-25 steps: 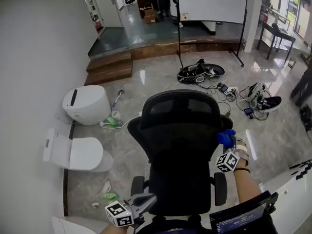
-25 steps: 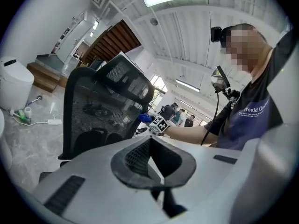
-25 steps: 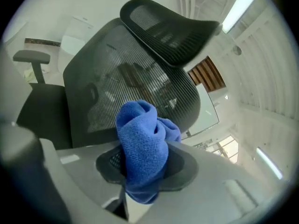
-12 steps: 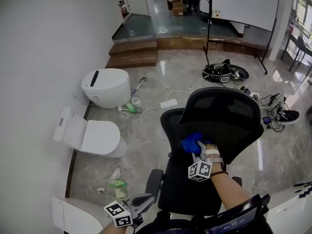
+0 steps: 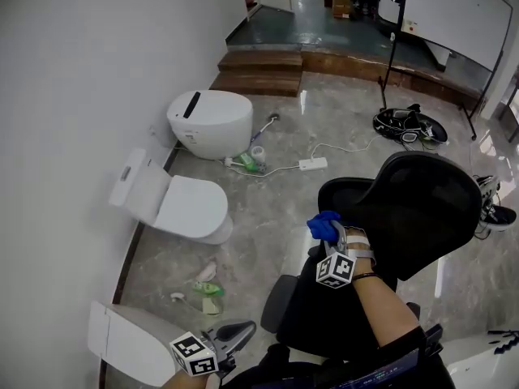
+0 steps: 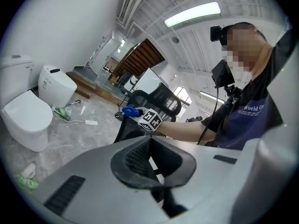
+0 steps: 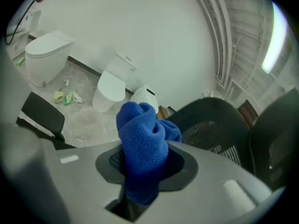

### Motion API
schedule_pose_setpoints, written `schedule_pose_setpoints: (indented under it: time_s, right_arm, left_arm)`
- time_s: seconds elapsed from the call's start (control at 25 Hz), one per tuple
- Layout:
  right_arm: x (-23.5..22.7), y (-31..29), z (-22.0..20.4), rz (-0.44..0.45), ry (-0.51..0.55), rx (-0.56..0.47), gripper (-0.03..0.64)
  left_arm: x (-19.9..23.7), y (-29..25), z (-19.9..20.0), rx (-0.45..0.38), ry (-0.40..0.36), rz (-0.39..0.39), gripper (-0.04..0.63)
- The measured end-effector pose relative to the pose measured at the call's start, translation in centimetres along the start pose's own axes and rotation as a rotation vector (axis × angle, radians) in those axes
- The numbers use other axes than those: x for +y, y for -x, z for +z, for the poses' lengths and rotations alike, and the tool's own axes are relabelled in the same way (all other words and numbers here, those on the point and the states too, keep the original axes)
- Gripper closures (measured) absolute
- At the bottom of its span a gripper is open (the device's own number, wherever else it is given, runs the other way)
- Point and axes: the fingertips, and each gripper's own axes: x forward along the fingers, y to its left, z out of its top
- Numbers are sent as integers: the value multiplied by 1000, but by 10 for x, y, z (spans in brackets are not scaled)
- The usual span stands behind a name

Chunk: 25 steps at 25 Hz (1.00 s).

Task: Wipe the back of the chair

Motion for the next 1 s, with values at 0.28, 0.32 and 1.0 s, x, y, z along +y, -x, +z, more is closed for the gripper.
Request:
schedule_pose_setpoints:
  time_s: [0.28, 0.32, 1.0]
  right_arm:
    - [-34, 61, -129, -56, -56, 151, 495]
    - [-38, 75, -154, -68, -73, 180, 495]
    - [-52, 211, -371, -133, -184, 422, 495]
  left_arm:
    - [-43, -58, 1, 53, -38, -97, 592]
    - [-54, -70, -1, 64, -46, -118, 592]
    - [-162, -203, -40, 184, -94, -327, 592]
